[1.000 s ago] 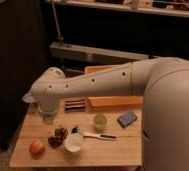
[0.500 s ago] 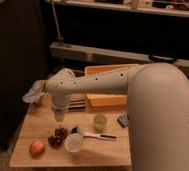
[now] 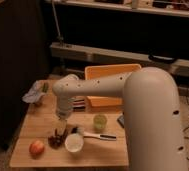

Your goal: Place grapes in plastic cup

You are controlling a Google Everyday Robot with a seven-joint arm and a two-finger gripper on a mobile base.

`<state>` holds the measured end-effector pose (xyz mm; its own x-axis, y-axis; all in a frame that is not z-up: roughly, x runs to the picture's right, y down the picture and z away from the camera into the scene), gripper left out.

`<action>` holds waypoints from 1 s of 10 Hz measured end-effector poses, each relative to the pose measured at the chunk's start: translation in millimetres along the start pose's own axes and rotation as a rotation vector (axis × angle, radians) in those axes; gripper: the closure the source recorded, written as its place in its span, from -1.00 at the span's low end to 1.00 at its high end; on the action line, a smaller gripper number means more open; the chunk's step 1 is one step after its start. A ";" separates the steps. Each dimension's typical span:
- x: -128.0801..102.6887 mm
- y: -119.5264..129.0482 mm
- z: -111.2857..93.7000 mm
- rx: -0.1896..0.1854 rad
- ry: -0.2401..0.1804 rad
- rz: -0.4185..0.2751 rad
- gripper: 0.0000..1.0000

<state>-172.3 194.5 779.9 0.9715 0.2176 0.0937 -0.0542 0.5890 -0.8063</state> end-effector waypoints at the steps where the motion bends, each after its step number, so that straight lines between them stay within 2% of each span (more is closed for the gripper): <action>1: 3.1 4.0 12.1 -0.031 -0.008 -0.002 -0.34; 3: 3.1 22.2 33.0 -0.101 -0.026 -0.021 -0.34; 6: -3.2 40.7 41.2 -0.137 -0.024 -0.061 -0.29; 10: -15.7 51.9 49.4 -0.119 0.036 -0.081 0.46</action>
<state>-201.8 260.1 765.4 0.9794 0.1438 0.1417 0.0501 0.5068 -0.8606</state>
